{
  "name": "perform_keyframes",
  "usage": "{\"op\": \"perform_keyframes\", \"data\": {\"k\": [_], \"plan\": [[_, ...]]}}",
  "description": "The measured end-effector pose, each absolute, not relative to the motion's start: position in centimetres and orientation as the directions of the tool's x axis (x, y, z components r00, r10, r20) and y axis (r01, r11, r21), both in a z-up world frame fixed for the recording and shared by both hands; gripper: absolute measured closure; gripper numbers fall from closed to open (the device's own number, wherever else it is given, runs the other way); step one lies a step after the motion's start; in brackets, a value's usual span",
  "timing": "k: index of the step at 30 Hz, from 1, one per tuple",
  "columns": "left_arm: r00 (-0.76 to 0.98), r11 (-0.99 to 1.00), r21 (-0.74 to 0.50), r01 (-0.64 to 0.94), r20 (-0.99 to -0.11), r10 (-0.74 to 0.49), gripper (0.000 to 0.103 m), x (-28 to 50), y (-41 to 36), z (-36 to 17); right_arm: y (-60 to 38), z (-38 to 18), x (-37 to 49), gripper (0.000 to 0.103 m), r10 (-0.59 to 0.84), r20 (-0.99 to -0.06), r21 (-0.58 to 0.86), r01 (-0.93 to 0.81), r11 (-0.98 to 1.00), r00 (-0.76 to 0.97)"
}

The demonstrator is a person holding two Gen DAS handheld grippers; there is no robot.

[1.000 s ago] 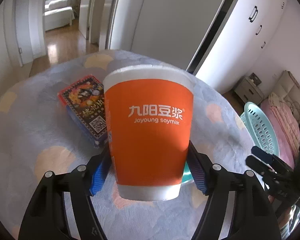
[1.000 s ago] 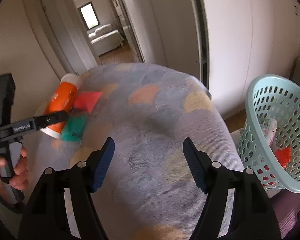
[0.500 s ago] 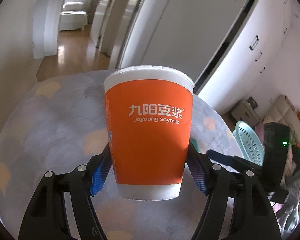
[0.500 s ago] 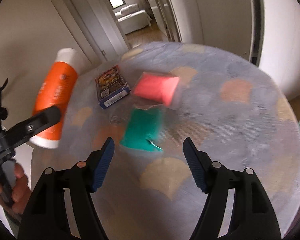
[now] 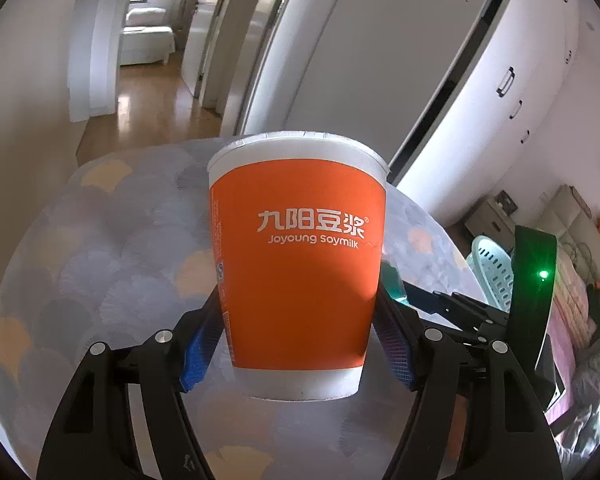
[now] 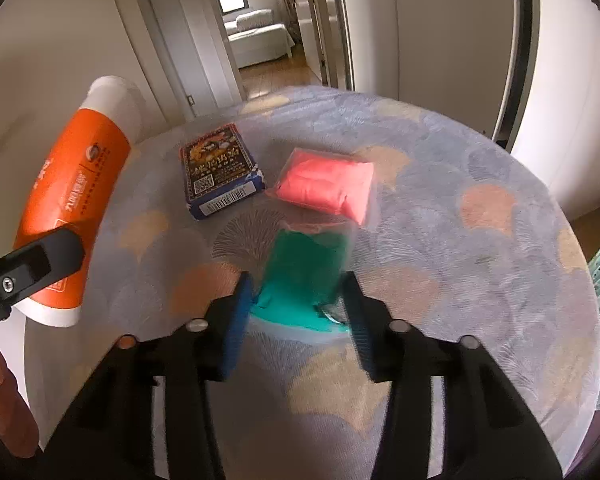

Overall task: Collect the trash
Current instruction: 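Carry the orange cup and green packet over the basket with both tools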

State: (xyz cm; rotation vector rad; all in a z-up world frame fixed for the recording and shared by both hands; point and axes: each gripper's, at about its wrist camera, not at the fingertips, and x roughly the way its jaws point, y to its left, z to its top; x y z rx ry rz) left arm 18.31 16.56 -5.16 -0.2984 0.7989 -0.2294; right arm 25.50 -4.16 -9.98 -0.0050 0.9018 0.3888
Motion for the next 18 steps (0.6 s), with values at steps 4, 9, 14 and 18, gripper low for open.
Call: {"op": "perform_keyframes", "data": {"k": [4, 9, 14, 18], "plan": [[0.678, 0.935, -0.337, 0.111, -0.662, -0.319, 0.035, 17.9, 15.5, -4.4, -5.6, -8.9, 23.8, 0.065, 0.329, -0.746, 0.161, -0.323, 0.933, 0.579], [0.678, 0.930, -0.331, 0.156, -0.649, -0.345, 0.035, 17.7, 13.1, -3.3, -8.5, -6.6, 21.7, 0.066, 0.323, -0.706, 0.163, -0.299, 0.940, 0.630], [0.667, 0.919, -0.320, 0.230, -0.636, -0.388, 0.035, 17.6, 9.2, -2.3, -12.7, -3.6, 19.3, 0.066, 0.300, -0.647, 0.162, -0.258, 0.952, 0.701], [0.645, 0.901, -0.314, 0.299, -0.629, -0.433, 0.035, 17.8, 5.1, -1.8, -16.8, -1.6, 17.6, 0.066, 0.266, -0.608, 0.170, -0.204, 0.964, 0.748]]}}
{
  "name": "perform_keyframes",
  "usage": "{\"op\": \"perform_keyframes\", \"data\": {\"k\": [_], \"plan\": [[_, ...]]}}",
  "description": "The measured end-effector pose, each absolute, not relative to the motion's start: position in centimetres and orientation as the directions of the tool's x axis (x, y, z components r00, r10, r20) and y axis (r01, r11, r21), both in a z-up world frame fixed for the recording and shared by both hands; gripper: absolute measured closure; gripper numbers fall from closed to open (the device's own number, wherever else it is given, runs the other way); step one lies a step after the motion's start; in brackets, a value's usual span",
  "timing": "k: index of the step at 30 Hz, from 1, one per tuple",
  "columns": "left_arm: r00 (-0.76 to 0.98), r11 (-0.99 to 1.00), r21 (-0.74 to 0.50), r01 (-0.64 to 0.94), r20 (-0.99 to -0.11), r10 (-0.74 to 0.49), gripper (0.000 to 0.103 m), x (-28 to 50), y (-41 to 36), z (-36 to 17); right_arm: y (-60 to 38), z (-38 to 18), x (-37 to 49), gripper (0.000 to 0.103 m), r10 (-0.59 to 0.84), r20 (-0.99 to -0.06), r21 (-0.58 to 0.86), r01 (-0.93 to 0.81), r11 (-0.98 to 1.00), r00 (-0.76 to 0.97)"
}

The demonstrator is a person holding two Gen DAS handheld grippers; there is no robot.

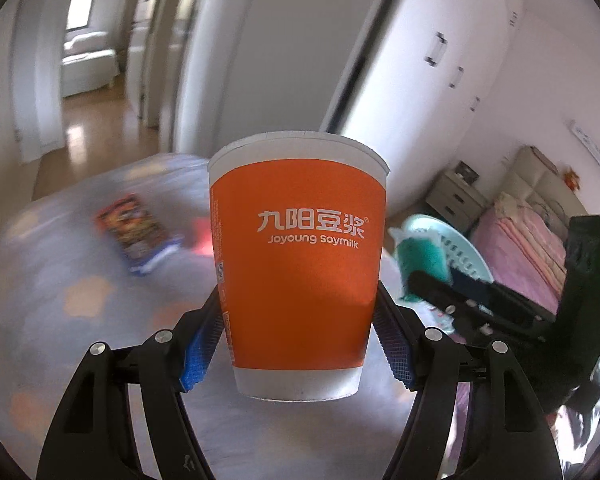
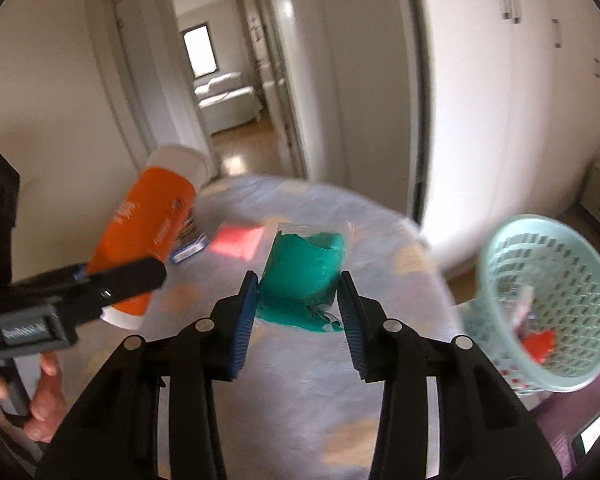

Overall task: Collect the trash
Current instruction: 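Carry the orange cup and green packet over the basket with both tools, then open both tools to drop the cup and packet, then return to the table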

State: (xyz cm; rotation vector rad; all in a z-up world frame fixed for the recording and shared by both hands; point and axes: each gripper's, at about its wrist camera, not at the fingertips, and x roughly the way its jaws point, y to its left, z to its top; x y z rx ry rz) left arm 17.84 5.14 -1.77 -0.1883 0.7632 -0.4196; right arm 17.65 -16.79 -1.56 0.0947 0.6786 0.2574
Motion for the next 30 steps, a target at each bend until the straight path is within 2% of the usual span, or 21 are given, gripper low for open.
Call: {"op": "perform_keyframes", "data": {"k": [10, 22, 30], "plan": [[0.574, 0.851, -0.287, 0.439, -0.639, -0.512, 0.035, 18.9, -5.8, -2.1, -28.5, 1.0, 15.7, 0.066, 0.111, -0.564, 0.202, 0.007, 0.979, 0.818], [0.445, 0.780, -0.307, 0.546, -0.682, -0.580, 0.035, 22.3, -18.3, -4.2, -41.4, -2.3, 15.8, 0.066, -0.051, -0.644, 0.280, 0.297, 0.913, 0.763], [0.414, 0.782, -0.281, 0.556, -0.723, -0.554, 0.034, 24.5, -23.5, -7.0, -45.1, -4.7, 15.8, 0.065, -0.090, -0.680, 0.286, 0.376, 0.881, 0.728]]}}
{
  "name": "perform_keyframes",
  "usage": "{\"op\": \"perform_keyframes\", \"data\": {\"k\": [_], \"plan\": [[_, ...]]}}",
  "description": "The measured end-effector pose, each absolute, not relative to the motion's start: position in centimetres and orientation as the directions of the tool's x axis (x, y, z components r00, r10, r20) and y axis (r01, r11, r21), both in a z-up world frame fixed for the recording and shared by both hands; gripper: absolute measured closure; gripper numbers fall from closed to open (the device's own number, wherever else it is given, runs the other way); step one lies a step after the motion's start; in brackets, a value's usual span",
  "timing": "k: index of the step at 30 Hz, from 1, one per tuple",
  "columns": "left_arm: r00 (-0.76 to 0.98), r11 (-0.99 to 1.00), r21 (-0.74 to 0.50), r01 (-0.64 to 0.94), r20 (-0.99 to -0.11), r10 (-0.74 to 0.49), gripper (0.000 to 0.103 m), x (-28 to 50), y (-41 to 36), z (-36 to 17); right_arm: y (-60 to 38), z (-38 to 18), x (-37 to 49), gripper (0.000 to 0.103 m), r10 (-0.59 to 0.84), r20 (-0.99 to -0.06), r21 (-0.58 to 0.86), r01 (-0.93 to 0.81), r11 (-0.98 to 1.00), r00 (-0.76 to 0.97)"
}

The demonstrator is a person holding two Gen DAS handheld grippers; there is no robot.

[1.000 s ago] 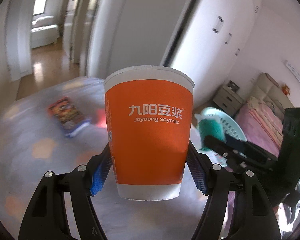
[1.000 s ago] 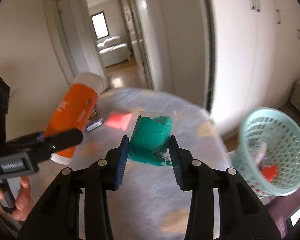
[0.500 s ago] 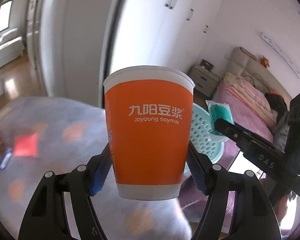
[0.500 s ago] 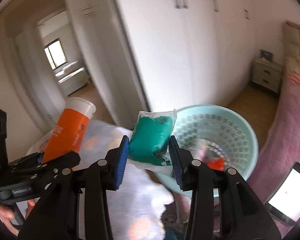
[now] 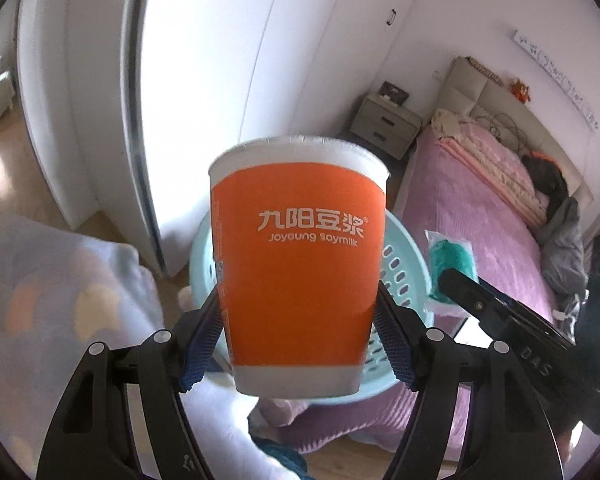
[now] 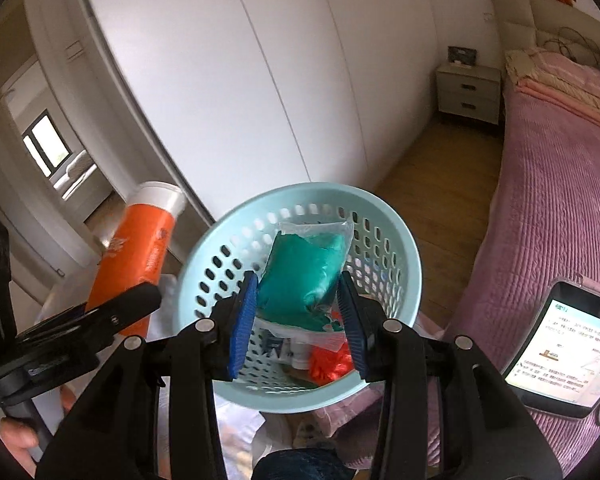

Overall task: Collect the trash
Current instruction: 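Open both tools to drop the cup and packet, then return to the table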

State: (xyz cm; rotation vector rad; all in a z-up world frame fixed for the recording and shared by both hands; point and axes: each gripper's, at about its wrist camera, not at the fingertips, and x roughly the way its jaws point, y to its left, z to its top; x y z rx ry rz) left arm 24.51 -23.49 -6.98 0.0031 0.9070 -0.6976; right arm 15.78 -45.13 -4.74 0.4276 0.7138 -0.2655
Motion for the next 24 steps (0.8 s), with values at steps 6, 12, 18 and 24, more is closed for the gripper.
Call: {"op": "perform_keyframes", "data": {"k": [6, 12, 18, 24], "plan": [[0.415, 0.791, -0.281, 0.544, -0.729, -0.544, 0.034, 26.1, -23.8, -7.6, -45.5, -5.3, 17.8, 0.065, -0.090, -0.696, 0.274, 0.380, 0.884, 0.712], [0.441, 0.798, -0.281, 0.534, -0.713, -0.546, 0.034, 26.3, -22.4, -7.0, -45.7, -5.9, 20.0, 0.054, -0.091, -0.708, 0.269, 0.386, 0.882, 0.700], [0.462, 0.805, -0.289, 0.518, -0.698, -0.547, 0.034, 25.8, -20.0, -6.0, -46.2, -6.2, 19.9, 0.043, -0.075, -0.718, 0.306, 0.410, 0.859, 0.692], [0.490, 0.820, -0.313, 0.480, -0.679, -0.546, 0.034, 24.7, -16.9, -5.0, -44.5, -5.3, 19.3, 0.043, -0.059, -0.707, 0.304, 0.378, 0.874, 0.705]]}}
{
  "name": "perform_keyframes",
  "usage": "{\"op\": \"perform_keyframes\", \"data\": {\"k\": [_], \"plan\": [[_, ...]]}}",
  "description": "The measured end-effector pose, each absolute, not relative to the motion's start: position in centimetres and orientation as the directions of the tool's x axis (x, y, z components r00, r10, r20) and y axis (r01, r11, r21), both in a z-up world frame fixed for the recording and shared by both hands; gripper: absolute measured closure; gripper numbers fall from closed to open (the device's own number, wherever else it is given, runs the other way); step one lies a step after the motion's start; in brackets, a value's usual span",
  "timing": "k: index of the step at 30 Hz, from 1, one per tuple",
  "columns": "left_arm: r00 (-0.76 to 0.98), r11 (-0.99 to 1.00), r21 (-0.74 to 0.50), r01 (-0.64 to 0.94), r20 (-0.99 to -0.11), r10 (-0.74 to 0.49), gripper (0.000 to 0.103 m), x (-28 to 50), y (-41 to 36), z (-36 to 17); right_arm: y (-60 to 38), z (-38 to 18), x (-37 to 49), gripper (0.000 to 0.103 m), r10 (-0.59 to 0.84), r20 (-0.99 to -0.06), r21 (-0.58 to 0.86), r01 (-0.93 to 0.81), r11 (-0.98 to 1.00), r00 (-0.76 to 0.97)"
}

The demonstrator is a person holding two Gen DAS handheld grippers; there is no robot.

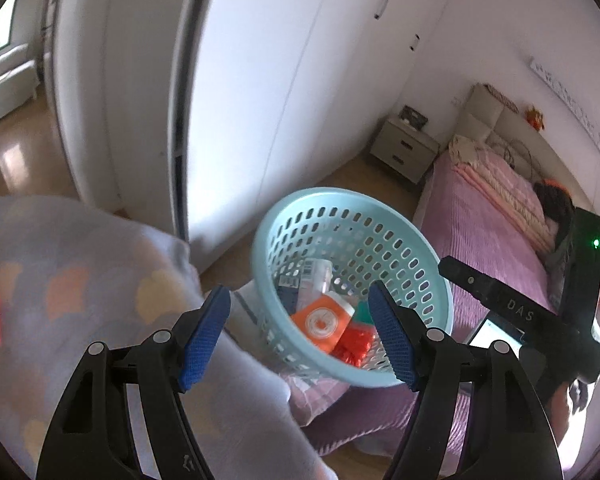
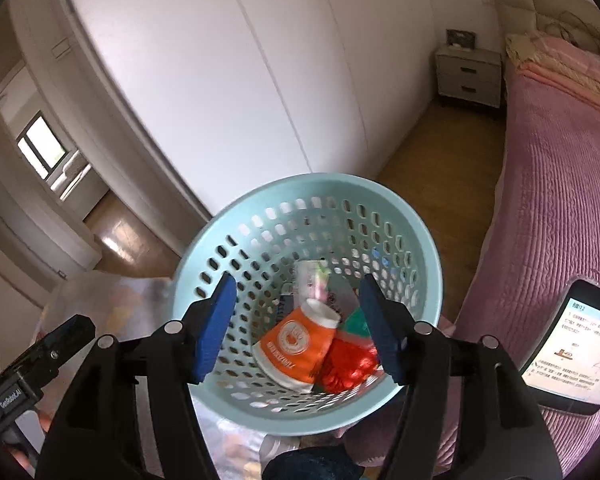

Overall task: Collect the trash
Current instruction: 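Open both tools to drop the cup and packet, then return to the table, then grasp the card box with the left tool while the right tool grasps the pink packet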

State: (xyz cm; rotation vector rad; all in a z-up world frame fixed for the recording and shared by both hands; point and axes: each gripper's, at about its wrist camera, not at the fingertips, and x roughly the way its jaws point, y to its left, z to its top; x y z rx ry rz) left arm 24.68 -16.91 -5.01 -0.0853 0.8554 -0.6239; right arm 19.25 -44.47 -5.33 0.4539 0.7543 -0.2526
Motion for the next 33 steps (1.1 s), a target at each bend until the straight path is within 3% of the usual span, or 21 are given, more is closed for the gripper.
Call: {"op": "perform_keyframes", "data": {"k": [9, 23, 33], "plan": [[0.615, 0.893, -0.296, 0.339, -0.648, -0.449, 0.030, 23.0, -8.1, -2.3, -37.2, -3.1, 19.4, 0.043, 0.031, -0.658, 0.289, 0.214, 0.933, 0.752], [0.726, 0.930, -0.300, -0.213, -0.686, -0.055, 0.025, 27.0, 11.7, -3.6, -23.0, -2.7, 23.3, 0.043, 0.168, -0.648, 0.143, -0.098, 0.985, 0.743], [0.671, 0.907, -0.290, -0.306, -0.742, -0.011, 0.020, 30.5, 14.3, -7.4, -15.5, -5.0, 26.7, 0.043, 0.239, -0.683, 0.065, -0.269, 0.961, 0.690]]}}
